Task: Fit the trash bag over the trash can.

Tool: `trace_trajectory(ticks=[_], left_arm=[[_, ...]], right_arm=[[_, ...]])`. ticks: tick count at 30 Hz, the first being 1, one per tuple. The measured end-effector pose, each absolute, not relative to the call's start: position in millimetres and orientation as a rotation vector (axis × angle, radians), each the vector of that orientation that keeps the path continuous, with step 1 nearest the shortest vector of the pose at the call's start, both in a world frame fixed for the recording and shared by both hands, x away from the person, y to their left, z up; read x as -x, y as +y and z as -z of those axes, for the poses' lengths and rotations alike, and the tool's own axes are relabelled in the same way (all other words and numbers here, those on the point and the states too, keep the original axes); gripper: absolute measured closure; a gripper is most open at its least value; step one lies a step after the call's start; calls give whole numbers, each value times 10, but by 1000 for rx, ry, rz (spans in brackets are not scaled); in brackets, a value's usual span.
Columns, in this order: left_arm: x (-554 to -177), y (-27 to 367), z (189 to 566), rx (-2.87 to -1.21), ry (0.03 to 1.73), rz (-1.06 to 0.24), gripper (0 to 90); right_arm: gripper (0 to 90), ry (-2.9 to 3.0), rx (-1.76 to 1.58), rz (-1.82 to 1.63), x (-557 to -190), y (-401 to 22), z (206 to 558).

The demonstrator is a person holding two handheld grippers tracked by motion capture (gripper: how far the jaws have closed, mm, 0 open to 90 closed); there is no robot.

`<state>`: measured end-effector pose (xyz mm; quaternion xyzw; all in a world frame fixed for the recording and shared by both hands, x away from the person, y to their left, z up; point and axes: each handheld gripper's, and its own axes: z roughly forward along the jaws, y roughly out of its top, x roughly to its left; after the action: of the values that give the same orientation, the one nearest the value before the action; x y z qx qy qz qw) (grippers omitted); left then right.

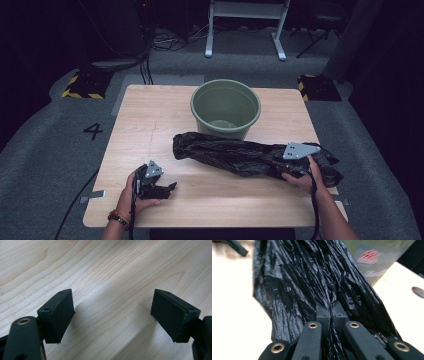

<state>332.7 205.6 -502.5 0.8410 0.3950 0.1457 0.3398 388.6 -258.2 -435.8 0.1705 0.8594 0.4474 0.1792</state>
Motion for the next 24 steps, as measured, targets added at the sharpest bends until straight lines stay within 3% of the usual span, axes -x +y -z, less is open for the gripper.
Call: trace_trajectory(ticks=[7,14,24], left_arm=[[-3350,2117,4927,-2127,1016,-366,192],[-3222,2116,4353,-1909,893,-438,197],[-3315,1981,4090,-1926,846,-501,198]], right_arm=[[882,2401,-536,-1289,-4009,-2655,4280],[882,2363,-533,-1307,-3976,-2698,4166],[882,2266,-499,-1366,-3773,-2865,3958]])
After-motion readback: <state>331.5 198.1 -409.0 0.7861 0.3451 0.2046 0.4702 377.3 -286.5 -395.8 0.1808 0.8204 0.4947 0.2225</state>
